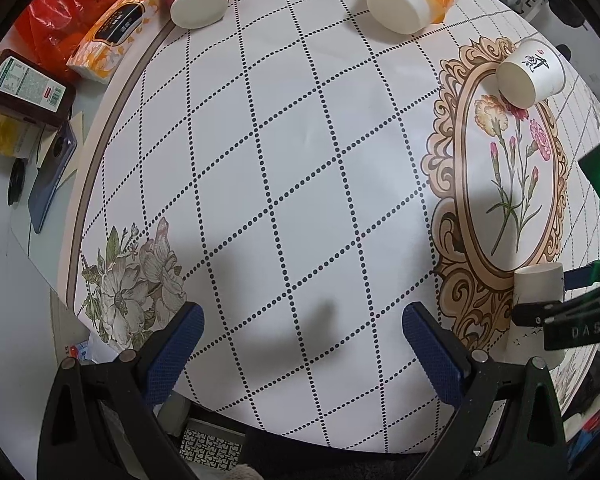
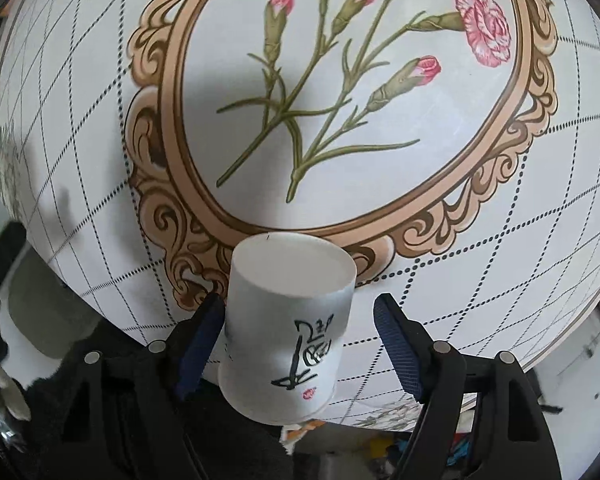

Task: Flip cup upside down
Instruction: 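Lower the inverted cup onto the floral oval and open the right gripper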

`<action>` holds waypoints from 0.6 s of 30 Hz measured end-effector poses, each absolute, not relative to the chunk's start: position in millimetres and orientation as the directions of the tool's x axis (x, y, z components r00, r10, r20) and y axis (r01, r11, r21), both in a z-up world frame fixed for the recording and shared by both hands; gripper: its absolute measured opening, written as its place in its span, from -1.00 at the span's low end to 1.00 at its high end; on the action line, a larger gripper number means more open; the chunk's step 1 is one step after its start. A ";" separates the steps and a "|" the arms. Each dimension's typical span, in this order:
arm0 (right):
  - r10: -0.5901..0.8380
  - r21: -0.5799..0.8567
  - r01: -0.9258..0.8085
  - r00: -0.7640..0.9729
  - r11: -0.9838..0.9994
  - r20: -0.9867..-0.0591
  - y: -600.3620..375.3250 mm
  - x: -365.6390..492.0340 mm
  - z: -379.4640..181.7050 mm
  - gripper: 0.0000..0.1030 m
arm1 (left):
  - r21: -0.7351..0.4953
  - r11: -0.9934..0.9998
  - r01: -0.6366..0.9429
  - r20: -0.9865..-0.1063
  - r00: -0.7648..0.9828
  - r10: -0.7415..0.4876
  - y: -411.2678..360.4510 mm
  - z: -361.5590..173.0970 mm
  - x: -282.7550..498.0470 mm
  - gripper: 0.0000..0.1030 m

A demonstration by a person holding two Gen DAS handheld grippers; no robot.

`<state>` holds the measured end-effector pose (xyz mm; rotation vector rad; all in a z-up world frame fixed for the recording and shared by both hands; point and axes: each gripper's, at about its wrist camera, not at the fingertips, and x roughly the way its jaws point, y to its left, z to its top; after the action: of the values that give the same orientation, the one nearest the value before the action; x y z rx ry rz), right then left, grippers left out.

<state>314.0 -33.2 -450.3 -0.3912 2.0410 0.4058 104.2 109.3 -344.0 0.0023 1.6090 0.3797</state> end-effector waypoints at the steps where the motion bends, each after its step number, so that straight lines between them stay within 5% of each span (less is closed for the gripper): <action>1: -0.095 0.132 -0.421 -0.476 0.898 -0.874 -33.9 317.6 -450.9 0.52 | 0.244 0.943 -0.227 -0.969 -0.083 0.231 109.2 -343.8 103.7 0.98; 3: -0.073 0.142 -0.398 -0.479 0.906 -0.875 -37.3 326.1 -452.0 0.22 | 0.245 0.942 -0.230 -0.969 -0.087 0.231 110.1 -344.2 103.0 0.98; 18: 0.107 0.184 -0.296 -0.257 0.937 -0.961 -77.0 335.9 -379.6 0.20 | 0.236 0.952 -0.195 -0.971 -0.086 0.223 102.1 -347.6 115.7 0.98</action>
<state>335.9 -77.0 -379.6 -0.1410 1.7923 0.3840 115.7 102.1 -347.6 0.0223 1.6202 0.3479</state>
